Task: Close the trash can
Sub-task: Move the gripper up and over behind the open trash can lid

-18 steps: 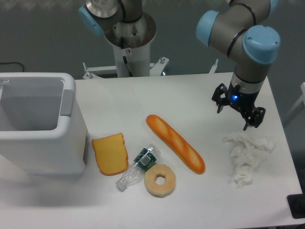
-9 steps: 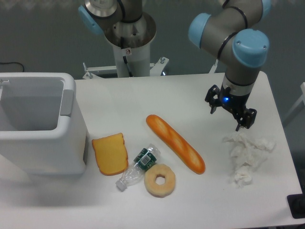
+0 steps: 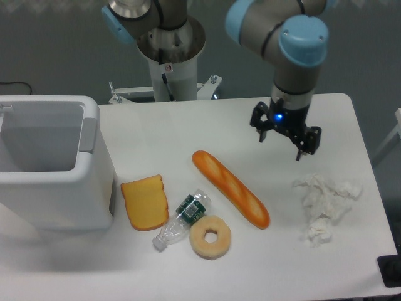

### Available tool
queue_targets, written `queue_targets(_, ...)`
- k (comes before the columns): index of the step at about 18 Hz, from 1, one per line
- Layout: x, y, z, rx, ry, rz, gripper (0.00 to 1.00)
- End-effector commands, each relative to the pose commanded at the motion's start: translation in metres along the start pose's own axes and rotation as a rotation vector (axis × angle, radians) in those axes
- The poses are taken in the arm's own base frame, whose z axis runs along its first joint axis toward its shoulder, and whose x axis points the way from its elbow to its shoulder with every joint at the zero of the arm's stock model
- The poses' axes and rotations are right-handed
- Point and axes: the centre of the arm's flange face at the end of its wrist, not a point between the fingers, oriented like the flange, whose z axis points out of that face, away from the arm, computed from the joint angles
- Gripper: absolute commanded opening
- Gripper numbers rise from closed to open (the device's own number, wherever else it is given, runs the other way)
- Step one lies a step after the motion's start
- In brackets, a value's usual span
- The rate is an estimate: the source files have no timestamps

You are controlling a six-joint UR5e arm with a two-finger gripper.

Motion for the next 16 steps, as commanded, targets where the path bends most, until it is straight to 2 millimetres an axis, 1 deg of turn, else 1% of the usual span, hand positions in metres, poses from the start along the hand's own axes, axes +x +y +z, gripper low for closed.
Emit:
queue_targets(2,0.030,-0.011,-0.020,0.023,-0.018,0.000,1.00)
queue_targets(5,0.067,-0.012,-0.053,0.098,-0.026,-0.070,1.00)
queue_targets(7,0.092,-0.007,-0.077,0.148,-0.037,-0.113,1.00)
queue_targets(9,0.119,-0.016,-0.097,0.194,-0.028,-0.145,1.00)
queue_targets(13,0.168,-0.034,-0.127,0.259,0.000,-0.217,1.00)
queue_targets(14,0.180,-0.038,-0.132,0.275,0.014,-0.239,1.00)
queue_targets(16,0.198,-0.048,-0.136,0.298,0.047,-0.272,1.00)
